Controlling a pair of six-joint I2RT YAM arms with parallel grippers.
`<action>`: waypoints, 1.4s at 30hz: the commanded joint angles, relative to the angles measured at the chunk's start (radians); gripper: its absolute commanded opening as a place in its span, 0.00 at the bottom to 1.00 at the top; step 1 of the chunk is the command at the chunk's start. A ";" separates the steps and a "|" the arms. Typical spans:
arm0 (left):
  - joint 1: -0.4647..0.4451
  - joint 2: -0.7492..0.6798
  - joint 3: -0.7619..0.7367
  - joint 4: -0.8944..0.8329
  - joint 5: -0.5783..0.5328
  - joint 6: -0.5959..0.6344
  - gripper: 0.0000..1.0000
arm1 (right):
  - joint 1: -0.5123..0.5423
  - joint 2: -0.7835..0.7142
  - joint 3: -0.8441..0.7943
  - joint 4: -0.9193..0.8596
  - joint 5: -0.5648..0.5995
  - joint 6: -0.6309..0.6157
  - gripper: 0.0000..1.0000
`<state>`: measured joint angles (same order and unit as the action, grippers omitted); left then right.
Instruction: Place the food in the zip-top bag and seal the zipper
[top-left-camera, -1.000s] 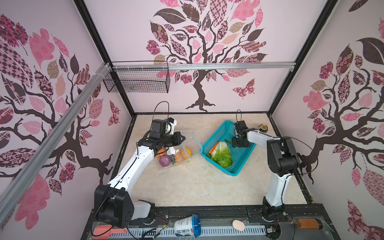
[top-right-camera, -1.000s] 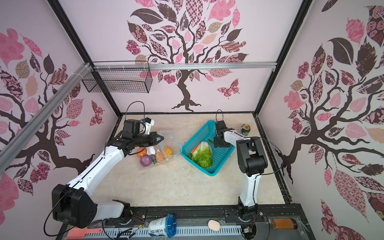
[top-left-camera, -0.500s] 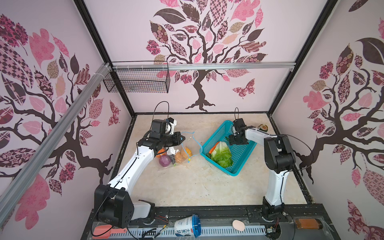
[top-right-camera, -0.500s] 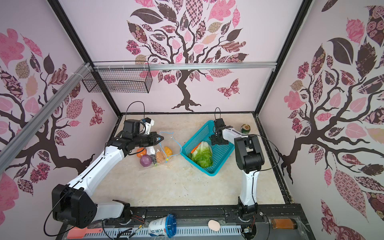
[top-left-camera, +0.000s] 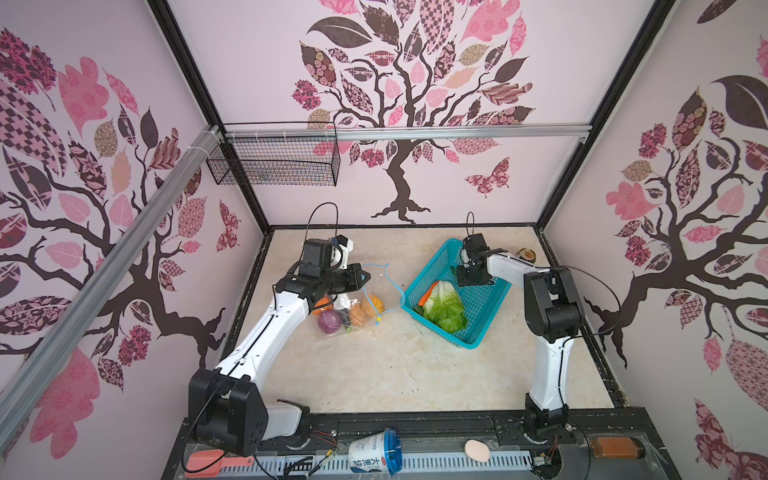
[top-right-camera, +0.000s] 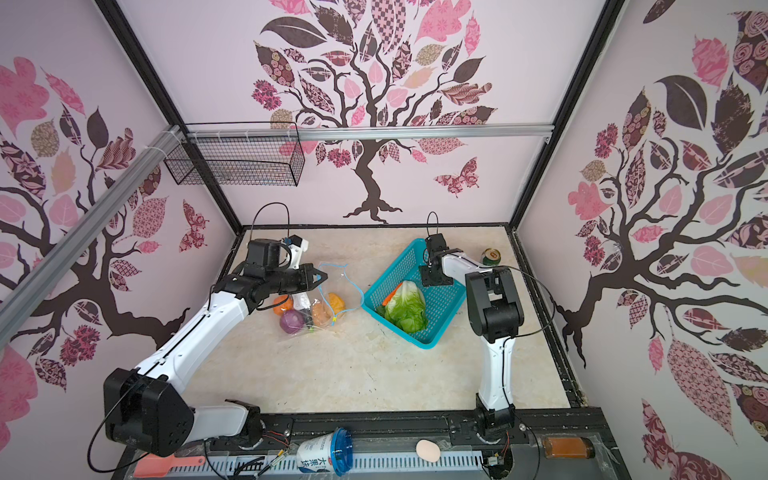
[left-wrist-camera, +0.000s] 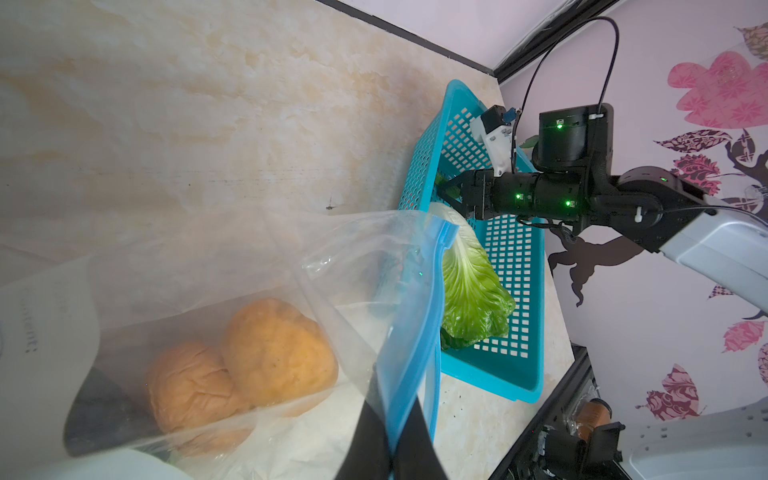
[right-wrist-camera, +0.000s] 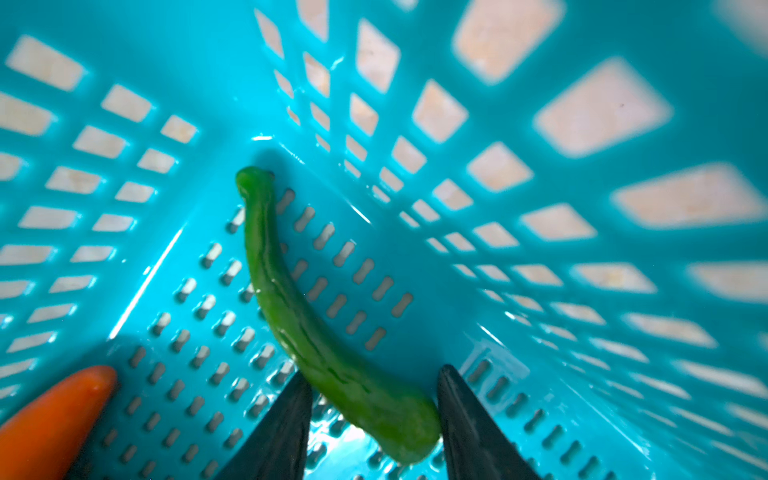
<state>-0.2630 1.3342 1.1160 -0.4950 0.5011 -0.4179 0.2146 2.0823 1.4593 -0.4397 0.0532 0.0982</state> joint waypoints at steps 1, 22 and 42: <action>-0.004 -0.002 -0.018 0.012 -0.003 0.015 0.00 | 0.000 0.019 -0.008 -0.036 -0.027 0.012 0.46; -0.004 0.000 -0.019 0.018 0.013 0.007 0.00 | 0.007 -0.100 -0.037 -0.091 -0.026 -0.042 0.63; -0.004 -0.006 -0.019 0.016 0.005 0.011 0.00 | 0.018 0.114 0.126 -0.140 -0.057 -0.078 0.45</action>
<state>-0.2626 1.3342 1.1160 -0.4946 0.5018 -0.4183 0.2241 2.1490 1.5837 -0.5400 -0.0040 0.0193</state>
